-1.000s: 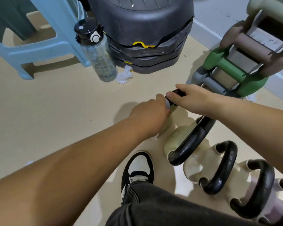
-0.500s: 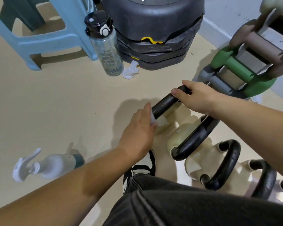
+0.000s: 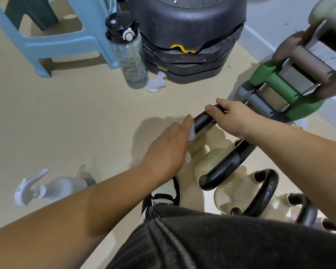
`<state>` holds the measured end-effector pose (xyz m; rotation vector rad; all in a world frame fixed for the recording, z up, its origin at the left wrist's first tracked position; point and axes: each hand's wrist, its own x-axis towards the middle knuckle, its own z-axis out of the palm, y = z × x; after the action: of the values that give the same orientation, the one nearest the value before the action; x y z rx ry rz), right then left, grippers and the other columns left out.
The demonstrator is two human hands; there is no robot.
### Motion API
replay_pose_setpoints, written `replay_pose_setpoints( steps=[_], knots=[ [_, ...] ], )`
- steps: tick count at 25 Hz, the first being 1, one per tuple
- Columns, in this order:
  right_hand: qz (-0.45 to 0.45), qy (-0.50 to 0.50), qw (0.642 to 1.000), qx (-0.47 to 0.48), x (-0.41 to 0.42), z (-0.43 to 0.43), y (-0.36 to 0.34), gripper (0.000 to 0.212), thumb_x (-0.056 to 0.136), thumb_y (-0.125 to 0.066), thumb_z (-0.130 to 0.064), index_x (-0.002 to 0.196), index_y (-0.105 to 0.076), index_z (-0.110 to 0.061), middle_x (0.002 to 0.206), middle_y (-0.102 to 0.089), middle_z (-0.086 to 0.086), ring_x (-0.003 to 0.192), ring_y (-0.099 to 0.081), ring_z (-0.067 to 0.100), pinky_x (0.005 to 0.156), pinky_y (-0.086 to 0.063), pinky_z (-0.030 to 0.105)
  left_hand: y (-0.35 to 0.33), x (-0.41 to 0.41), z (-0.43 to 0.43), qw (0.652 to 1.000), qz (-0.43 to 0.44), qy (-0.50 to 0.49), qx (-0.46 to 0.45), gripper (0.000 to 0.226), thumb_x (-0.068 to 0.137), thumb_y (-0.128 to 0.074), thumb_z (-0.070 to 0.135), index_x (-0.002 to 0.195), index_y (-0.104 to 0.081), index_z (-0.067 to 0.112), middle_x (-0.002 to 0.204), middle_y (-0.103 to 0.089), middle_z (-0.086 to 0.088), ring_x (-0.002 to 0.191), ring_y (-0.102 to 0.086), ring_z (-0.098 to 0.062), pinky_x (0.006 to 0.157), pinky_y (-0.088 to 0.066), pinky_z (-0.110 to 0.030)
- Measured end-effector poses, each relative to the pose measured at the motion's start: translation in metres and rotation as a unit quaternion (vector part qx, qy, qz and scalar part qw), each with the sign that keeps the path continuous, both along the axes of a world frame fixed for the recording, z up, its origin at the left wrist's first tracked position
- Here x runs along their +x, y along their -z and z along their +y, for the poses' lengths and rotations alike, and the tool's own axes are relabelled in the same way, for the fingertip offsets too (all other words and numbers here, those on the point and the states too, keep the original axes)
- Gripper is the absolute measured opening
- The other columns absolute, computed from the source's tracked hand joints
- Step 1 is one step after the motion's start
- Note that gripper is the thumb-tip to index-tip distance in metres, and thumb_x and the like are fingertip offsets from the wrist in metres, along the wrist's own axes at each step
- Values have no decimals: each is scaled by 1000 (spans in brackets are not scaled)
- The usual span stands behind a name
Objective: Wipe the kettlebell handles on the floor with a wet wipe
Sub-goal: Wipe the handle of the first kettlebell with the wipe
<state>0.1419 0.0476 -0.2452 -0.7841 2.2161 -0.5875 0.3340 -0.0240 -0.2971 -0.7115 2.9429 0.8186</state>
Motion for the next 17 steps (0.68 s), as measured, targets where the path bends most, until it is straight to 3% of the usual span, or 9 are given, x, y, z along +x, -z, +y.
replay_pose_setpoints(
  steps=[2, 4, 6, 8, 10, 12, 14, 15, 17],
  knots=[
    [-6, 2, 1000, -16, -1, -1, 2, 55, 100, -48, -52, 121, -57, -2, 115, -66, 16, 108, -61, 35, 91, -46, 40, 6, 15, 3, 1000, -16, -6, 5, 71, 102, -47, 22, 157, -4, 14, 125, -48, -12, 105, -49, -28, 78, -50, -44],
    [1, 2, 999, -32, -2, -3, 6, 48, 98, -48, -53, 91, -52, -6, 78, -55, 7, 73, -52, 26, 67, -41, 35, -6, -10, -1, 998, -44, -38, -22, 56, 104, -44, 27, 152, -19, 10, 116, -51, -11, 94, -53, -28, 70, -46, -41],
    [3, 11, 999, -40, -2, -5, 9, 45, 99, -49, -49, 83, -47, -8, 69, -45, 3, 63, -41, 20, 58, -35, 32, -23, -54, -10, 994, -82, -14, -65, 40, 104, -43, 26, 139, -33, 10, 105, -51, -9, 83, -57, -29, 59, -42, -39],
    [0, 16, 998, -59, -3, -7, 10, 43, 102, -47, -42, 83, -48, -3, 71, -44, 5, 66, -39, 20, 59, -34, 31, -33, -89, -13, 986, -138, 30, -90, 36, 102, -44, 18, 137, -36, 11, 100, -46, -6, 81, -56, -29, 52, -35, -35],
    [0, 13, 998, -65, -6, -7, 10, 45, 103, -44, -39, 86, -50, 3, 74, -45, 7, 70, -39, 20, 61, -34, 31, -34, -96, -11, 988, -141, 1, -58, 33, 103, -42, 22, 134, -39, 11, 102, -48, -5, 81, -54, -27, 54, -31, -34],
    [-6, -2, 999, -47, -7, -6, 7, 46, 103, -44, -43, 86, -51, -1, 73, -46, 3, 67, -40, 18, 58, -34, 29, -25, -75, -5, 993, -99, -21, -55, 46, 104, -42, 29, 144, -32, 10, 111, -51, -8, 86, -56, -30, 58, -35, -37],
    [-3, -19, 999, -29, -8, -5, 4, 45, 102, -43, -48, 85, -51, -8, 72, -47, 2, 67, -44, 20, 57, -35, 30, -8, -37, 0, 995, -40, 12, -92, 69, 98, -50, 20, 157, -15, 8, 125, -49, -13, 98, -54, -32, 64, -43, -40],
    [0, -25, 999, -23, -8, -4, 3, 46, 102, -42, -50, 90, -54, -7, 78, -53, 4, 73, -50, 24, 62, -40, 33, 0, -16, 1, 995, -19, 29, -98, 79, 94, -54, 15, 159, -10, 8, 128, -48, -14, 100, -53, -31, 67, -46, -41],
    [5, -16, 1000, -20, -6, -4, 3, 51, 103, -41, -51, 119, -60, -7, 111, -65, 14, 105, -61, 33, 85, -47, 38, 6, 8, 4, 994, -15, 30, -104, 85, 92, -58, 11, 160, -7, 6, 125, -49, -16, 98, -54, -31, 66, -46, -38]
  ],
)
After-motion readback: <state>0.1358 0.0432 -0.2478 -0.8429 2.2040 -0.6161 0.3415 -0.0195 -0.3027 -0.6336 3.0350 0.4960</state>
